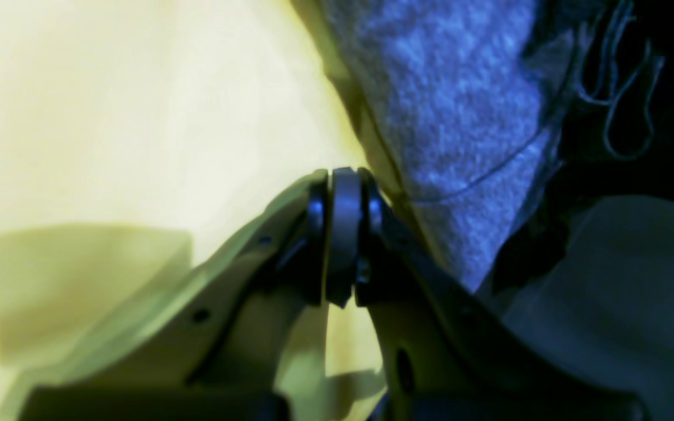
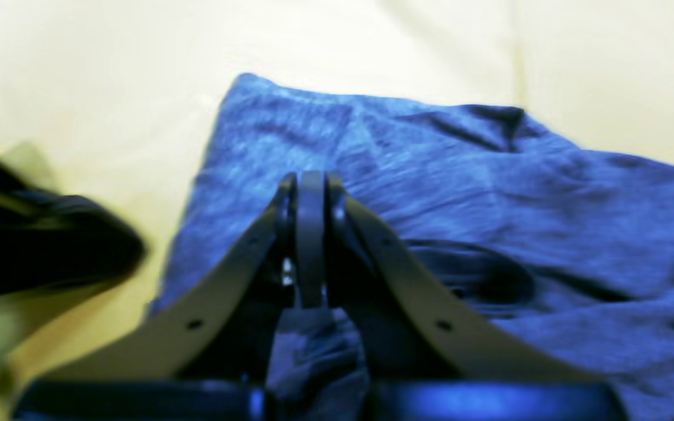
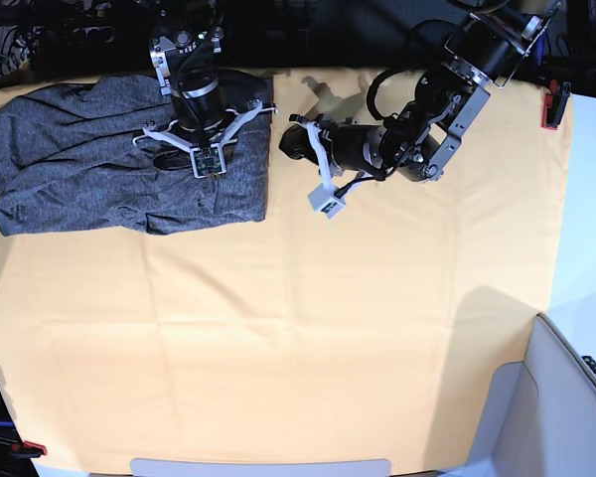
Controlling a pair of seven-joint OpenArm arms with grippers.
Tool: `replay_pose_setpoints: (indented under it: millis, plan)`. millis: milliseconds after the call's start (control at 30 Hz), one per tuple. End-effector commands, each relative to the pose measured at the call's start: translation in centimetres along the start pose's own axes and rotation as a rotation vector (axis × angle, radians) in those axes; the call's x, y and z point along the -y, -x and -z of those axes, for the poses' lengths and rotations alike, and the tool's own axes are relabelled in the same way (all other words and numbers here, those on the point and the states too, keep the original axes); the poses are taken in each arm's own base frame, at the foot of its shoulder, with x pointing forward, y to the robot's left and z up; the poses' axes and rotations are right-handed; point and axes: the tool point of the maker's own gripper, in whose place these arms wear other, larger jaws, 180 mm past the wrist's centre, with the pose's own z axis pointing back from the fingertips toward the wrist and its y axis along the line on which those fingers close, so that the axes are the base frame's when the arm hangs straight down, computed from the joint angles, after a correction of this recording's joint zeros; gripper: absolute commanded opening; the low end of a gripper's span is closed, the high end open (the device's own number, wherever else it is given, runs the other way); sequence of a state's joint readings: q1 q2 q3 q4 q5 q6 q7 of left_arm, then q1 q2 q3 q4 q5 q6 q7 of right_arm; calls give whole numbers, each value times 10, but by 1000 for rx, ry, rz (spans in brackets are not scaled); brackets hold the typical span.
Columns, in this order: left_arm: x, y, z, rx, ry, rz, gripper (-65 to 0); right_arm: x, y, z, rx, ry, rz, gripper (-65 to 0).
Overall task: Fold the T-shirt properly
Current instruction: 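Press the folded shirt flat with the right gripper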
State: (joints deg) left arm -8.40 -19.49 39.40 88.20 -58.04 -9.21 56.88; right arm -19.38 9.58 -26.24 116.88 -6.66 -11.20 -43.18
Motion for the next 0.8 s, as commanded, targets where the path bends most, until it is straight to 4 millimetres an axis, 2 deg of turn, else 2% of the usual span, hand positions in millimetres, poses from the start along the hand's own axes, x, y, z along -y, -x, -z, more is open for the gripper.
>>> replay_pose_setpoints:
  millis: [0,100,367,500,767]
  plan:
    - [5,-11,-4,30,15,21,-645,-3,-7,-2,20,-7,7,-650]
    - [5,-11,-4,30,14,19,-645,-1,6,0,-63,-2,7,-650]
    - [6,-9,-4,29,18,18,-645,4,10,3,-139,10,12,-650]
    - [7,-3,-2,22,22,9,-645,28,20,5,-203,74,38,-650]
    - [8,2,-1,15,26,2,-645,86,25,7,-261,225,98,-650]
